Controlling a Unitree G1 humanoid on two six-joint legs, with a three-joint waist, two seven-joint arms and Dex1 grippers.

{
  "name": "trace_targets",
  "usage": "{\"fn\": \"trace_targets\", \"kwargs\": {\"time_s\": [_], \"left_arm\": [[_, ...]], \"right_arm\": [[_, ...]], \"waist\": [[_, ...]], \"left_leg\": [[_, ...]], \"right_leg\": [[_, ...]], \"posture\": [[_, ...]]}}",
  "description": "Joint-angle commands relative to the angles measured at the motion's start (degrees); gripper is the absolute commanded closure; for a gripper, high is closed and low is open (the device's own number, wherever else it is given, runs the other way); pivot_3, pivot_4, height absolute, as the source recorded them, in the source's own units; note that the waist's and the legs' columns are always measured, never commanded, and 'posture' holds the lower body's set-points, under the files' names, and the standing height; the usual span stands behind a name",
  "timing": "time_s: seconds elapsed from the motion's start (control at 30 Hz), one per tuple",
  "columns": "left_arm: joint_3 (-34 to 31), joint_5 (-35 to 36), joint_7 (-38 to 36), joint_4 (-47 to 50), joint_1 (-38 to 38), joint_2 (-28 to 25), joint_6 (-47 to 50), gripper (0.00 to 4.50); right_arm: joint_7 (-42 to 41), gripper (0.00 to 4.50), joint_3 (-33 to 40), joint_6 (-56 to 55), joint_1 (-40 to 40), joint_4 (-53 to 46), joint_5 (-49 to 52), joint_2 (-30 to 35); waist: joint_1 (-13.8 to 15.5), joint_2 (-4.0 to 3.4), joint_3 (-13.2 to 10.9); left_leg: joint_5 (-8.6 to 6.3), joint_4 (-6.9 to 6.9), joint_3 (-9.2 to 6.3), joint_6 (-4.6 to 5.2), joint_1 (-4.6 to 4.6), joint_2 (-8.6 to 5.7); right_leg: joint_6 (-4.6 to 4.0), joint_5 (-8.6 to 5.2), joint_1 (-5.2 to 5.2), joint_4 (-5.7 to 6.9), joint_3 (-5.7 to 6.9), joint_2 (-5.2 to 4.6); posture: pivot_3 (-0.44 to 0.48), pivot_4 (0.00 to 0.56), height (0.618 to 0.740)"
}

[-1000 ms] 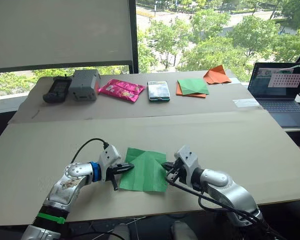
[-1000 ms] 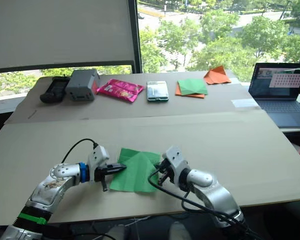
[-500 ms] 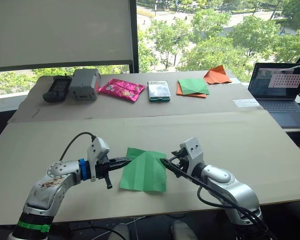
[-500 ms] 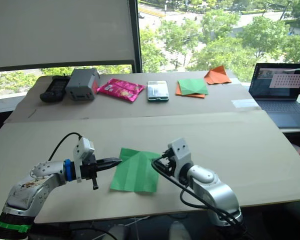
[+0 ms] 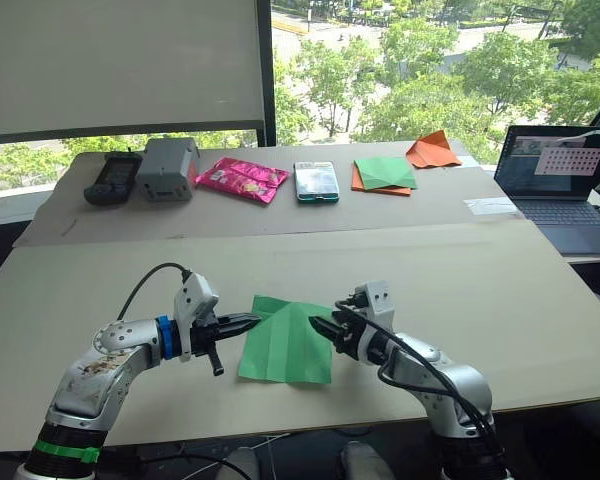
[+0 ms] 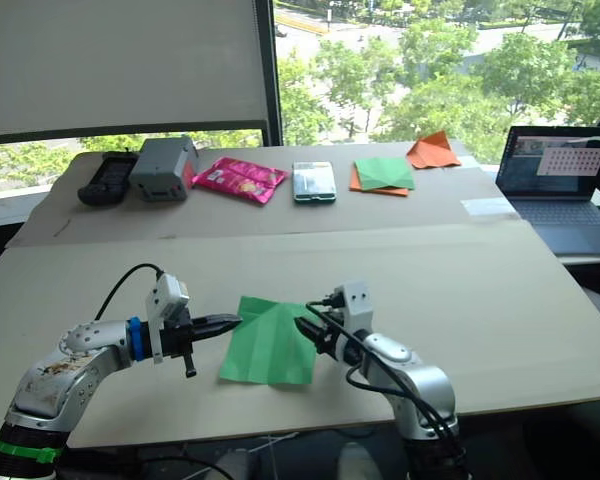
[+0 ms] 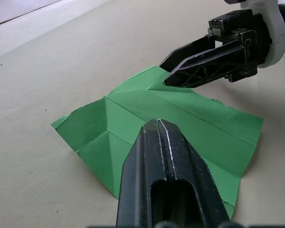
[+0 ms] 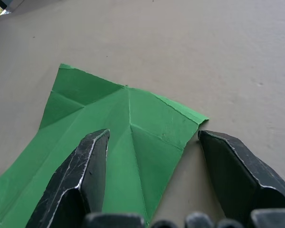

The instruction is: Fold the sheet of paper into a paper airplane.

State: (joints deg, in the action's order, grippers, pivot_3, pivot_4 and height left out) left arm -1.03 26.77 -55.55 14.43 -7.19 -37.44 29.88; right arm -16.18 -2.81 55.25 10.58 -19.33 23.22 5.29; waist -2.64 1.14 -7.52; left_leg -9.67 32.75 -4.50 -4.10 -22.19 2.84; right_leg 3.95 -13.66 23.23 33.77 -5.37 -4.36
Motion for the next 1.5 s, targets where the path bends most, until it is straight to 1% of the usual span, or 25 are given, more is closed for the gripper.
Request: {"fn": "trace_targets", "kwargs": {"time_s": [0.03,0.17,0.2,0.47,0.67,0.77,0.9,0.97,1.03,1.1,1.27,1.37,1.5], "left_arm": [[-0.20,-0.46,0.09,1.12,-0.59,-0.76,-1.20,4.50],[-0.13,-0.92,0.32,1.14,-0.44,-0.96,-1.25,4.50],[-0.10,-1.05,0.37,1.20,-0.31,-1.03,-1.31,4.50],[-0.39,-0.98,0.63,1.72,0.18,-1.07,-0.97,4.50],[-0.35,-1.02,0.80,1.80,0.16,-1.13,-1.10,4.50],[-0.42,-0.88,0.83,1.77,0.19,-1.14,-1.03,4.50],[-0.61,-0.63,0.75,1.59,0.10,-1.19,-0.83,4.50],[-0.52,-0.63,0.69,1.53,0.00,-1.23,-0.75,4.50],[-0.33,-0.63,0.63,1.50,-0.21,-1.25,-0.60,4.50],[-0.25,-0.61,0.59,1.46,-0.42,-1.28,-0.48,4.50],[-0.02,-0.60,0.53,1.00,-1.42,-1.32,-0.04,4.50],[0.45,-0.68,0.49,-0.57,-3.70,-1.04,0.48,4.50],[2.18,-2.47,-0.80,-4.82,-7.69,-1.16,-1.29,4.50]], "right_arm": [[0.24,1.19,-0.10,-0.50,0.56,1.25,0.24,-0.16],[0.16,1.19,-0.26,-1.03,0.45,1.49,0.40,-0.14],[0.20,1.70,-0.19,-1.17,0.35,1.39,0.57,-0.31],[0.19,4.42,-0.62,-1.97,0.17,1.19,0.61,-0.48],[-0.46,4.47,-0.85,-3.31,0.41,0.17,0.99,-0.63],[-2.04,4.47,-2.66,-6.40,0.30,-2.28,-0.06,0.87],[-6.32,4.47,-12.06,-14.56,0.66,-7.04,-7.34,8.80],[-6.84,4.47,-16.41,-17.67,1.64,-6.84,-12.04,12.29],[-6.72,4.47,-21.65,-21.58,4.09,-5.03,-19.52,16.38],[-6.86,4.47,-25.19,-24.17,5.80,-3.67,-24.68,18.99],[-8.97,4.47,-31.66,-25.86,8.24,-0.54,-33.55,22.17],[-11.46,4.47,-33.64,-26.58,9.80,0.35,-36.57,22.64],[-15.08,4.47,-35.71,-28.07,11.40,1.23,-39.78,23.56]], "waist": [[-0.01,-0.01,0.00],[-0.01,-0.01,0.00],[0.01,-0.01,0.00],[-0.01,-0.05,-0.01],[0.04,-0.04,-0.02],[0.01,-0.08,-0.04],[0.04,-0.13,-0.07],[0.02,-0.12,-0.08],[0.01,-0.11,-0.09],[0.03,-0.08,-0.10],[0.26,-0.03,-0.10],[0.32,0.01,-0.11],[0.34,0.01,-0.11]], "left_leg": [[0.00,0.00,0.00,0.00,0.00,0.00],[0.00,0.00,0.00,0.00,0.01,0.00],[0.00,0.00,0.00,0.00,0.00,0.00],[0.00,-0.02,0.00,0.00,-0.02,0.00],[0.00,-0.02,0.00,-0.01,-0.03,0.00],[0.00,-0.03,0.00,-0.01,-0.04,0.00],[0.00,-0.03,0.01,-0.01,-0.07,-0.01],[-0.01,-0.03,0.01,-0.01,-0.06,-0.01],[-0.01,-0.03,0.01,-0.02,-0.06,-0.01],[-0.01,-0.03,0.02,-0.02,-0.08,-0.01],[-0.01,-0.03,0.02,-0.01,-0.10,-0.01],[0.00,-0.02,0.02,-0.01,-0.10,-0.01],[0.00,-0.01,0.02,0.00,-0.09,-0.01]], "right_leg": [[0.00,0.00,0.00,0.00,0.00,0.00],[0.00,0.00,0.00,0.00,0.00,0.00],[0.00,0.00,0.00,0.00,0.00,0.00],[0.00,0.00,0.02,0.00,0.00,0.00],[0.00,0.00,0.02,-0.03,0.00,-0.01],[0.00,0.00,0.04,-0.04,0.00,-0.01],[0.00,0.00,0.06,-0.08,0.00,-0.03],[0.00,0.00,0.05,-0.12,0.01,-0.03],[0.00,0.00,0.06,-0.22,0.03,-0.04],[-0.01,-0.01,0.10,-0.27,0.04,-0.06],[-0.01,0.00,0.06,-0.37,0.05,-0.05],[0.00,0.00,0.02,-0.38,0.05,-0.04],[0.00,0.00,0.00,-0.38,0.06,-0.03]], "posture": [[0.000,0.150,0.732],[0.000,0.150,0.732],[0.000,0.150,0.732],[0.000,0.150,0.732],[0.000,0.150,0.732],[0.000,0.150,0.732],[0.000,0.150,0.732],[0.000,0.150,0.732],[0.000,0.150,0.732],[0.000,0.150,0.732],[0.000,0.150,0.732],[0.000,0.150,0.732],[0.000,0.150,0.732]]}}
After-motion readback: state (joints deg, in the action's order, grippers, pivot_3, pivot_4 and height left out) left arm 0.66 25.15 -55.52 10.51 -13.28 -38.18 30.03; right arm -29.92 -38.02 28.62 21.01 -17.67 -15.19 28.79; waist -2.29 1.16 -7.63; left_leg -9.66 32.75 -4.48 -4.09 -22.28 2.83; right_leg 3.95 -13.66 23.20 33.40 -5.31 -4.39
